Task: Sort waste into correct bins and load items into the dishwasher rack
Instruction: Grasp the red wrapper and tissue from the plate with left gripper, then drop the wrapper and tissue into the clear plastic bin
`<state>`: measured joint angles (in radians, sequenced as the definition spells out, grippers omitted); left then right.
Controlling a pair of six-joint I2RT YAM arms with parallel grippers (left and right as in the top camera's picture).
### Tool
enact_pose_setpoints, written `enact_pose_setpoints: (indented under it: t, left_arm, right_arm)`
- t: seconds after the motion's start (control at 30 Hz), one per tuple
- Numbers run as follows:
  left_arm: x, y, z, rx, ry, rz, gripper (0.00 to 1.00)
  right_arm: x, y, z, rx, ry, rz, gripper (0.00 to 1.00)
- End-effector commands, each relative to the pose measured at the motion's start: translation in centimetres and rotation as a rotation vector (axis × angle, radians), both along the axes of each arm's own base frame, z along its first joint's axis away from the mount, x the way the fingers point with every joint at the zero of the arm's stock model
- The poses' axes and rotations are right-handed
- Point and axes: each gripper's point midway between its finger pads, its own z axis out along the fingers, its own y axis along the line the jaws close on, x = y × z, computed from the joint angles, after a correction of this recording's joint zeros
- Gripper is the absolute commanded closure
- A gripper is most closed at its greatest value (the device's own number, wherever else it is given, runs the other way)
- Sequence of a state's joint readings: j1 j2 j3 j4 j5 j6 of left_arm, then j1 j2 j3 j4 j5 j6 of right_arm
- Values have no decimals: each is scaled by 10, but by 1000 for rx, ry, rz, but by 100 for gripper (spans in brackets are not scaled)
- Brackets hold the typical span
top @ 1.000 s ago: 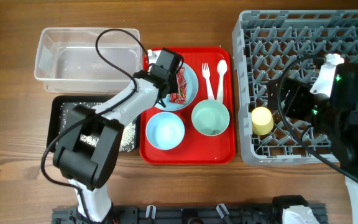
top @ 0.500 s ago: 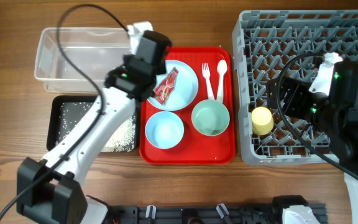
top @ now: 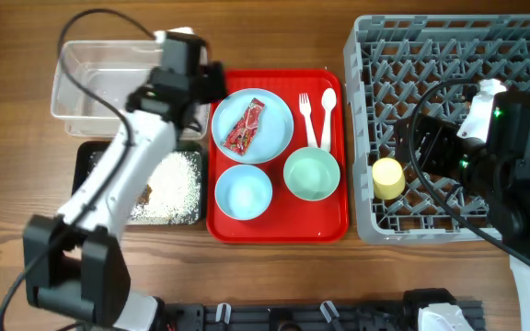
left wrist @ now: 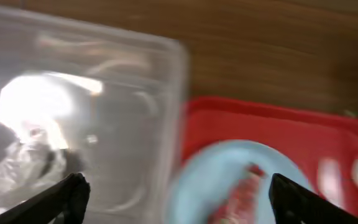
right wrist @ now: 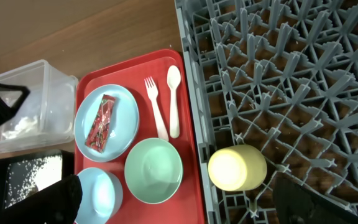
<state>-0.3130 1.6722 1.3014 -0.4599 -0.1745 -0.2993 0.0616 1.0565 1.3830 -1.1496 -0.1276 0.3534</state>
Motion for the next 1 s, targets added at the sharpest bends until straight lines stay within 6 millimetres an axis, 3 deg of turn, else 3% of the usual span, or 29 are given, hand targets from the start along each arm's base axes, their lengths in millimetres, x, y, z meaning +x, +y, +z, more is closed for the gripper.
enact_pose_setpoints:
  t: [0.0,0.13,0.3,0.4,0.43,0.53,0.57,0.6,0.7,0.83,0.9,0.97]
  left_arm:
    - [-20,-77,-7,47,15,-286,10]
    - [-22,-94,-68,124,120,-321,12]
    - [-26,-89,-141,174,263,-314,12]
    - [-30,-88,-154,180,295,-317,20]
    - [-32,-90,-155,177,300,-323,35]
    - [-35,-93,-148,177,296,-333,91]
    - [-37,-94,-137,169,286,-330,96]
    - [-37,-94,-129,159,275,-319,96]
    - [-31,-89,-69,128,157,-291,96]
    - [-19,-57,-4,119,7,-195,96]
    - [-7,-20,10,146,-32,-91,96]
    - [4,14,6,149,-22,-11,96]
  right_arm:
    - [-1,0,1,-1,2,10,0]
    - [-2,0,1,-1,6,10,0]
    - [-2,0,1,-1,8,9,0]
    - [-2,0,1,-1,8,10,0]
    - [-2,0,1,-1,8,10,0]
    - [-2,0,1,-1,8,10,0]
    - [-2,0,1,-1,7,10,0]
    - [-2,0,1,-1,7,10,0]
    - [-2,0,1,-1,7,10,0]
    - [-2,0,1,-1,6,10,0]
    - [-2,0,1,-1,6,9,0]
    - [-2,0,1,-1,6,9,0]
